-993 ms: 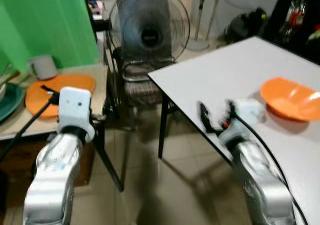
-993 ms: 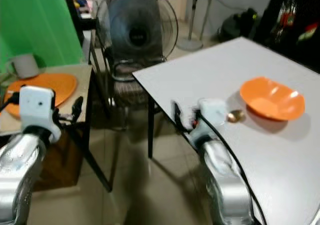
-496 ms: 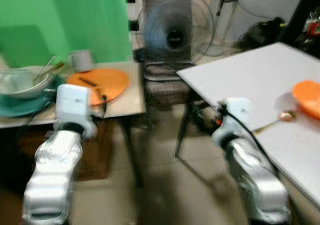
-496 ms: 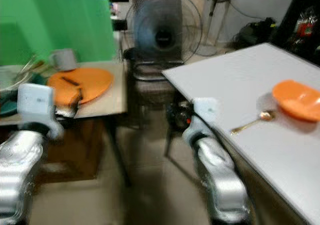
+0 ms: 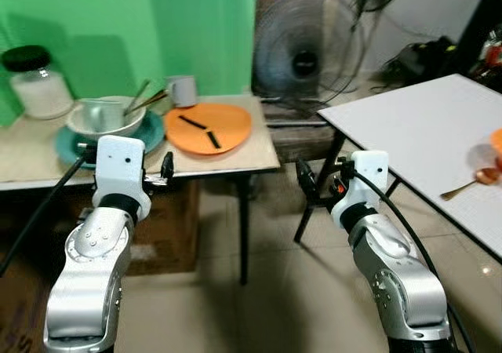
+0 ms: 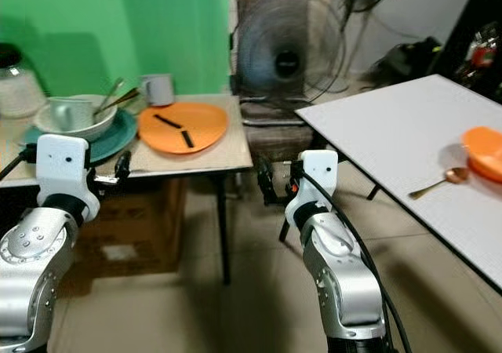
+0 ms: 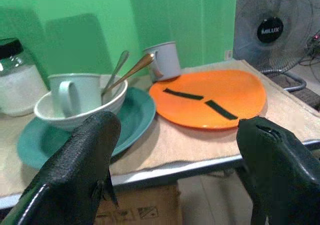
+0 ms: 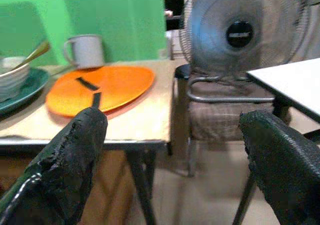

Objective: Setting the table

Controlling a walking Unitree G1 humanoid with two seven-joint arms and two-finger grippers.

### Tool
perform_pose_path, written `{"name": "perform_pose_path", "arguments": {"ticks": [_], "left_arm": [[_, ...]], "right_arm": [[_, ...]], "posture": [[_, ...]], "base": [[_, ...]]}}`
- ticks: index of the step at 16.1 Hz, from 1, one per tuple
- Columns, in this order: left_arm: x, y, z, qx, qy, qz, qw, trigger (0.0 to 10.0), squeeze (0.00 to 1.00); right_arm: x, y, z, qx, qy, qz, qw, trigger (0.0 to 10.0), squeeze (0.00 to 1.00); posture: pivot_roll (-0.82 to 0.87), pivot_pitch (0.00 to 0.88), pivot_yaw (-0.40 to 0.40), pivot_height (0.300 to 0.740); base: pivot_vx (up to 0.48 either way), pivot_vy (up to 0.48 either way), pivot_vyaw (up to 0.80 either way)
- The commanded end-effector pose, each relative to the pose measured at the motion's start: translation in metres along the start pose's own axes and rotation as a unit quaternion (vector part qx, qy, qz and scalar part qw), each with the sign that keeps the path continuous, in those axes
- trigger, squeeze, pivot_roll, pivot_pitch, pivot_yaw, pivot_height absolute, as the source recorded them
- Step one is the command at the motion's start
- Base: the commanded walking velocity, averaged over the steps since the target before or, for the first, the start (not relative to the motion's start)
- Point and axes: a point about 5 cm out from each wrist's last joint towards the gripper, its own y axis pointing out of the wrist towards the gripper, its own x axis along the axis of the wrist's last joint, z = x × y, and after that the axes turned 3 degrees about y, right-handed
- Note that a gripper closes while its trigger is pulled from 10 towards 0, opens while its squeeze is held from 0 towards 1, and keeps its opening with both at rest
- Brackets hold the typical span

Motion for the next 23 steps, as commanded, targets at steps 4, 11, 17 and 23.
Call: {"name": "perform_pose_path", "arguments": {"ticks": [4, 11, 17, 23], "left_arm": [[0.005, -0.002, -0.002, -0.003, -0.004, -0.006, 1.000, 10.0, 0.00], [0.006, -0.003, -0.004, -0.021, 0.013, -0.004, 1.000, 10.0, 0.00], [0.005, -0.004, -0.004, -0.031, 0.018, 0.000, 0.999, 10.0, 0.00], [0.005, -0.004, -0.006, -0.040, 0.023, 0.002, 0.999, 10.0, 0.00]], "right_arm": [[0.002, 0.005, 0.000, 0.019, -0.005, 0.009, 1.000, 10.0, 0.00], [0.003, 0.010, -0.003, 0.022, -0.008, 0.008, 1.000, 10.0, 0.00], [0.000, 0.013, -0.002, 0.021, 0.004, 0.016, 1.000, 10.0, 0.00], [0.001, 0.017, -0.004, 0.016, 0.011, 0.020, 1.000, 10.0, 0.00]], "posture": [[0.03, 0.000, -0.037, 0.740], [0.04, 0.000, -0.033, 0.740], [0.05, 0.000, -0.038, 0.740], [0.05, 0.000, -0.044, 0.740]], "base": [[0.272, 0.000, 0.00], [0.296, 0.000, 0.42], [0.316, 0.000, 0.00], [0.317, 0.000, 0.00]]}}
